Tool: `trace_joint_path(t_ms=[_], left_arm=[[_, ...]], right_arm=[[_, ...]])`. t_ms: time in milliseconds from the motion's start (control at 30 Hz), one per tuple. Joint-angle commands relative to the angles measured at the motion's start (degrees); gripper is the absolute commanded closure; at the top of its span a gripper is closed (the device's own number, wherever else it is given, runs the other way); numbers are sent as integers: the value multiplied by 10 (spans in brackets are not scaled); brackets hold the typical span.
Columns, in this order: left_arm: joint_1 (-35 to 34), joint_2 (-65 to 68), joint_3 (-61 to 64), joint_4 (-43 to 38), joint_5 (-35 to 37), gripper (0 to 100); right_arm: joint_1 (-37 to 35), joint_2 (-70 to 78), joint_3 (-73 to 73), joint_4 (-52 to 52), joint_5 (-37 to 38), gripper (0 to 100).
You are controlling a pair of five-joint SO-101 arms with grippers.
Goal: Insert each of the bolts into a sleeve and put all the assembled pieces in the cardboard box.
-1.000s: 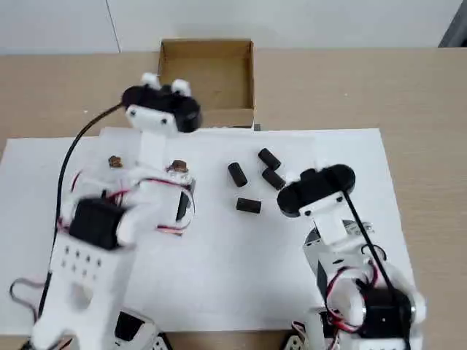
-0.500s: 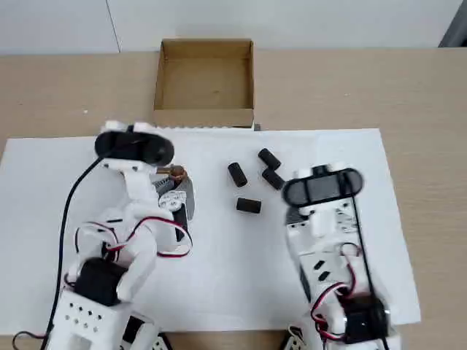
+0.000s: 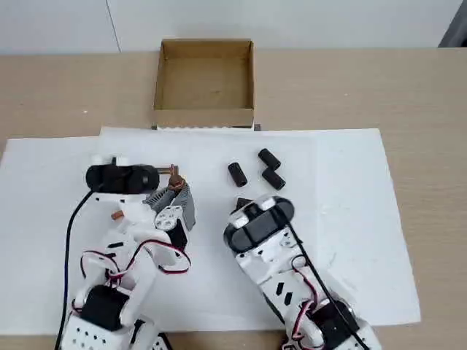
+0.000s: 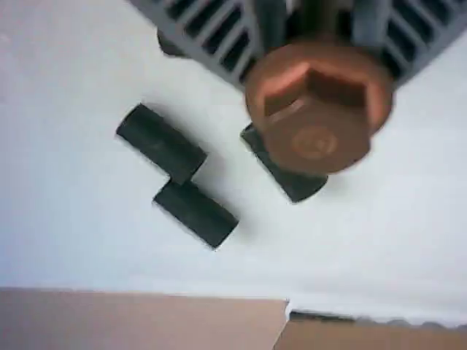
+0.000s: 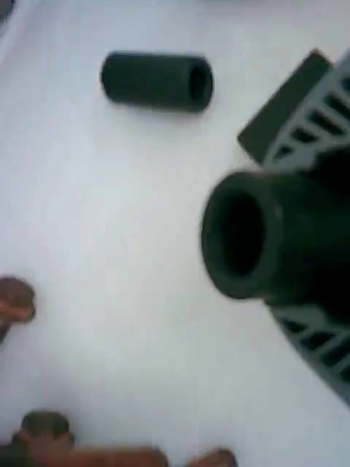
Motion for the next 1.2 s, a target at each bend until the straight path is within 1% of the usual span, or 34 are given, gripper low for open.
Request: trace_joint_path(t_ms=[0,133,200,433,633,1000,1167], left_arm=[[0,-62,10,-44,31,994],[4,-137,50,-82,60,994],[4,-176,73,-88,71,994],[14,-175,81,-94,132,994],[66,-175,81,-96,132,994],[73,-173,86,-95,131,994],[84,-173,111,-96,130,994]], right_arm=[[-18,-4,10,-37,-4,996],[-32,-4,33,-63,-4,996],[-37,-4,41,-74,-5,996],[-41,-4,44,-85,-5,996],[-41,-4,45,-84,-41,996],[-41,-4,40,-84,-42,996],[-41,-4,40,-84,-42,996]])
